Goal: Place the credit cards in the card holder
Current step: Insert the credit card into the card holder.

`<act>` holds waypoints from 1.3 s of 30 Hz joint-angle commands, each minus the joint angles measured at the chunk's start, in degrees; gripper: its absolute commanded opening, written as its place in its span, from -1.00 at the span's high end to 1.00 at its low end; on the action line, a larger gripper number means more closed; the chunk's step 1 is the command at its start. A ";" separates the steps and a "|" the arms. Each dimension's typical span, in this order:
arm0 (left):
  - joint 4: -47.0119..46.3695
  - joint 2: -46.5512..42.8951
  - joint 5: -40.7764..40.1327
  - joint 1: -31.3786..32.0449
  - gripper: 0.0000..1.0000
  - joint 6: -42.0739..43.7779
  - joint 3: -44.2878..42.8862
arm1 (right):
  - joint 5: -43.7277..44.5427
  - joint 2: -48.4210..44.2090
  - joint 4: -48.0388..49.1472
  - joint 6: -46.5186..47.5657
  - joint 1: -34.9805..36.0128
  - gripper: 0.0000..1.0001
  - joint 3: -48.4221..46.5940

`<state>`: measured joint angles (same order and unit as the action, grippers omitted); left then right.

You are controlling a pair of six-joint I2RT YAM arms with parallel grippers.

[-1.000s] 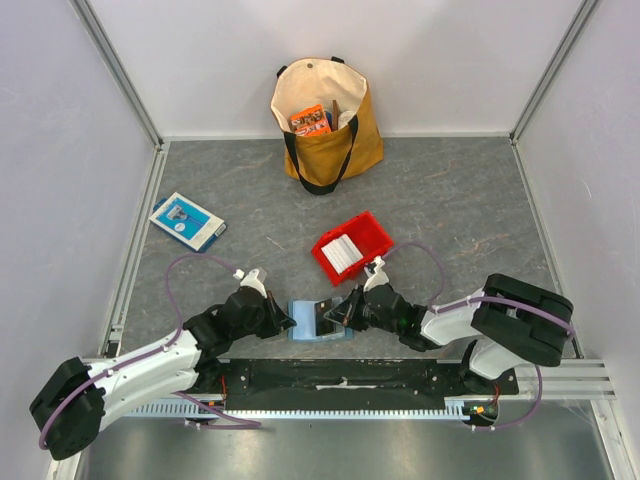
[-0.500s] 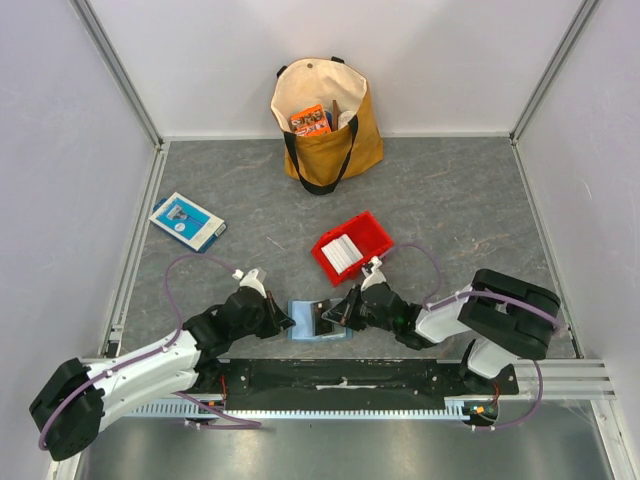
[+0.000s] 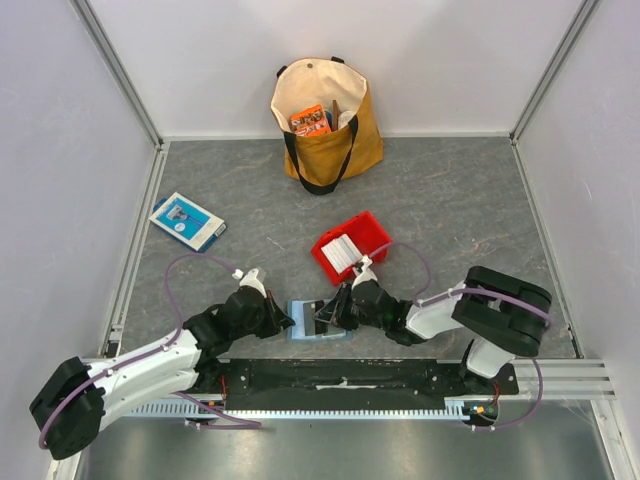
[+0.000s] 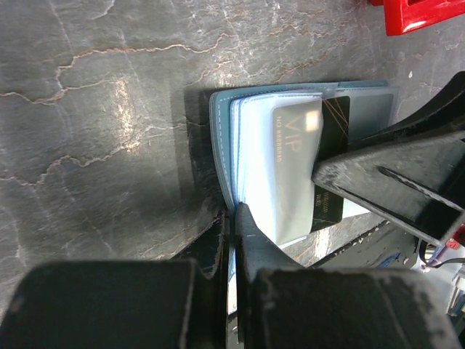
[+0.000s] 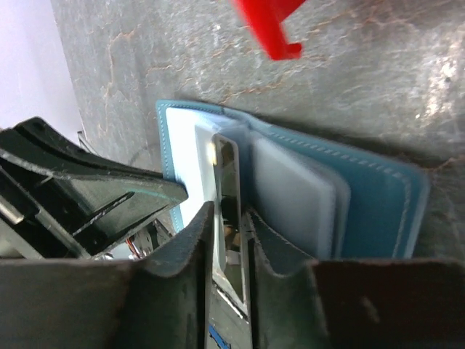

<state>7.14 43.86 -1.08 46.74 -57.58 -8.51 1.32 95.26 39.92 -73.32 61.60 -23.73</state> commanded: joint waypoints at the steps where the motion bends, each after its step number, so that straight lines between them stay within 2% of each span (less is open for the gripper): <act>1: 3.41 0.18 -3.14 0.10 0.96 0.01 -0.28 | 6.57 -5.95 -19.67 6.16 1.06 0.14 -2.19; 2: 3.41 -0.08 -3.14 0.10 0.96 0.19 -0.28 | 7.81 -7.36 -22.93 7.21 0.98 0.04 -3.33; 6: 3.67 -0.61 -3.14 0.10 0.96 0.28 -0.36 | 10.37 -9.92 -28.58 10.30 1.24 -0.10 -5.71; 12: 3.76 -1.14 -2.87 0.02 0.96 0.45 -0.36 | 8.53 -6.59 -32.18 12.41 3.43 -0.08 -11.16; 18: 3.41 -2.11 -2.61 0.10 0.96 0.45 -0.36 | 5.80 -1.76 -31.13 12.94 4.31 -0.08 -14.59; 24: 3.24 -2.28 -2.61 0.10 0.96 0.37 -0.19 | 5.80 -3.15 -29.11 14.25 4.40 -0.06 -14.51; 26: 2.89 -2.20 -2.52 0.10 0.96 0.37 -0.19 | 5.01 -3.77 -26.31 14.61 4.40 -0.03 -13.89; 31: 2.27 -1.49 -2.35 0.02 0.97 0.45 -0.36 | 2.02 -2.72 -22.97 13.38 4.40 0.21 -13.72; 33: 2.27 -1.32 -2.43 0.10 0.96 0.54 -0.54 | 1.58 -2.89 -21.12 12.42 4.49 0.37 -12.84; 39: 2.27 -2.28 -2.52 0.10 0.96 0.54 -0.63 | -0.53 -3.33 -16.82 10.48 4.40 0.67 -11.08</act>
<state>9.17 41.87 -2.09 46.74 -57.54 -8.54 6.20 92.20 15.46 -60.05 65.08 -35.59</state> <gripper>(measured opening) 0.033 0.210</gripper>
